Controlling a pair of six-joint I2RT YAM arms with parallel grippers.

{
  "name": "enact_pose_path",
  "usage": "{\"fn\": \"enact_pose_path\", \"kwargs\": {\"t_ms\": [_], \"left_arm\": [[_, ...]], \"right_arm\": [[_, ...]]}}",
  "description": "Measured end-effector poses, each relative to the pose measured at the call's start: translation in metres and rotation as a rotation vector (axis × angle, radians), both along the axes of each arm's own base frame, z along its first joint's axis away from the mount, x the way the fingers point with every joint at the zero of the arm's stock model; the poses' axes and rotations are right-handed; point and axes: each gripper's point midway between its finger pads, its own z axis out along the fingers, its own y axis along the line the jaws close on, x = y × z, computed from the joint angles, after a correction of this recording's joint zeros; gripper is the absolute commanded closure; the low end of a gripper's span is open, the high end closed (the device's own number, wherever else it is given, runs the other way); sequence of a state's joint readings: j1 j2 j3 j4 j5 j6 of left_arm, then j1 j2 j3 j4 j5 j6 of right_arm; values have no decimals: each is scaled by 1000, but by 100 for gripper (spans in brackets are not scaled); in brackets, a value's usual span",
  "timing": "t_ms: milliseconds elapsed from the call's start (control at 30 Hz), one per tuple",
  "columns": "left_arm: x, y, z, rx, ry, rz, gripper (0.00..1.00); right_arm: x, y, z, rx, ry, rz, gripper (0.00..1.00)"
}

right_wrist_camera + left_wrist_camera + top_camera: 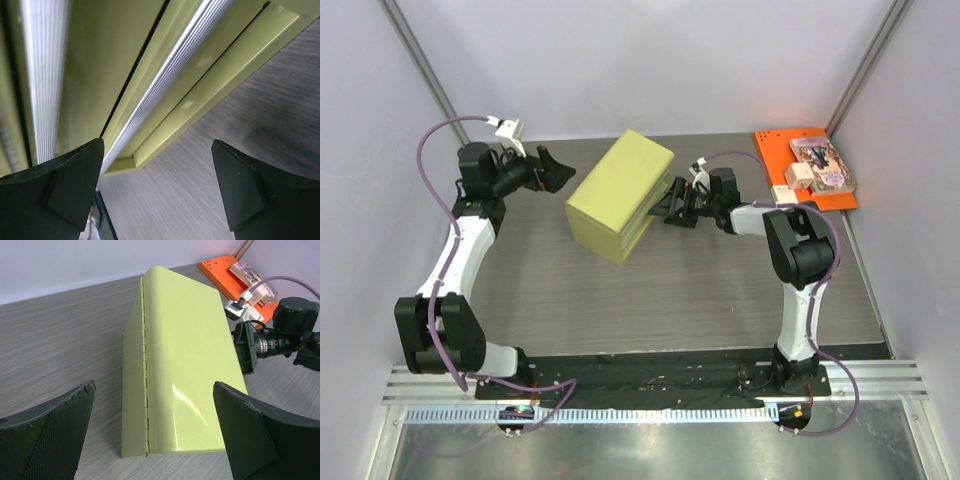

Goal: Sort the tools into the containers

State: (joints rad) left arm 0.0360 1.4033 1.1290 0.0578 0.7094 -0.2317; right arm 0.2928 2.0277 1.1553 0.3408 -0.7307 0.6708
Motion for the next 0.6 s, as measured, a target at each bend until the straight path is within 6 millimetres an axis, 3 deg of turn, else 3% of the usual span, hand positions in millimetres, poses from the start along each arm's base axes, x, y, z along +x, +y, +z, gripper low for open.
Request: {"fn": "enact_pose_path", "kwargs": {"t_ms": [167, 400, 600], "left_arm": [[5, -7, -11, 0, 21, -16, 0], [8, -14, -23, 3, 50, -21, 0], [6, -22, -23, 5, 49, -42, 0]], "right_arm": [[15, 10, -10, 63, 45, -17, 7], [41, 22, 5, 90, 4, -8, 7], [54, 41, 5, 90, -12, 0, 7]]}}
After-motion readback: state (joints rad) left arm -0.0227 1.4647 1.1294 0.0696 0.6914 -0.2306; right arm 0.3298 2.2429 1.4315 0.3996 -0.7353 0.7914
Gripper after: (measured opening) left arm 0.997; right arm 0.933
